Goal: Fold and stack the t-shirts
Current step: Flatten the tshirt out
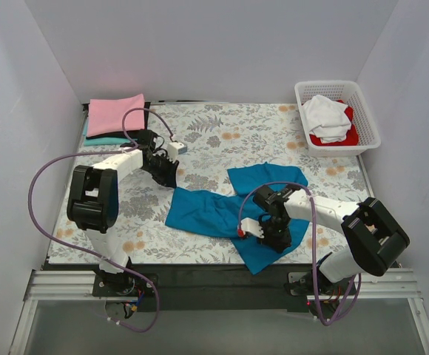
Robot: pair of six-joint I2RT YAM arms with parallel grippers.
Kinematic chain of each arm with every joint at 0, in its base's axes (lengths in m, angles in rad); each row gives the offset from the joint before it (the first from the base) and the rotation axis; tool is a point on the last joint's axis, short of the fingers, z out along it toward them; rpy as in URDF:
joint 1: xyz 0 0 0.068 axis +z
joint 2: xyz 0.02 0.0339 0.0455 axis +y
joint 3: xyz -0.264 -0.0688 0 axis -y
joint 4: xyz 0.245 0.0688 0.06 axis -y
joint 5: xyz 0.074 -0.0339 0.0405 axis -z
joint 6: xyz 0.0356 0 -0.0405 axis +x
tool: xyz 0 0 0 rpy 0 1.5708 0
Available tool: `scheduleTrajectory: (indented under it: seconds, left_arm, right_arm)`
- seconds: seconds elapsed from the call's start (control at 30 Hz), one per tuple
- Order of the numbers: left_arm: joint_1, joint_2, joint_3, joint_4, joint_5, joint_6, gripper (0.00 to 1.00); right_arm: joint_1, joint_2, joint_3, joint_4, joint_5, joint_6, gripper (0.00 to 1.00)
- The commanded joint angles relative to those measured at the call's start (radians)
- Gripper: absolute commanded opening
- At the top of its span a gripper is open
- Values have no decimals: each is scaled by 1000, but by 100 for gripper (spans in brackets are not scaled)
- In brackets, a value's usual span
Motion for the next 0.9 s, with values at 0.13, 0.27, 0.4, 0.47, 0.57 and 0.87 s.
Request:
scheduleTrajectory:
  seconds: [0.13,0.27,0.4,0.47,0.57,0.87]
  left_arm:
    - [19,-46,87,-19,24,-6,0]
    - [36,-40,95,51,-70,-45,0]
    - [72,-1,139,83,-153,-71,0]
    - [106,12,161,88,-171,-77,0]
    - [128,18,164,68,-180,-57,0]
    - [141,-10,72,70,-245,-11,0]
  right_arm:
    - [3,4,-9,-44,-25,-29,1]
    - [5,-1,-15,-58,-41,-38,1]
    - [3,-7,-23,-90,-59,-63,1]
    - [3,-4,-28,-110,-71,-77,1]
    - [8,10,-17,-138,-102,-101,1]
    - [202,93,89,-227,-208,-112,1]
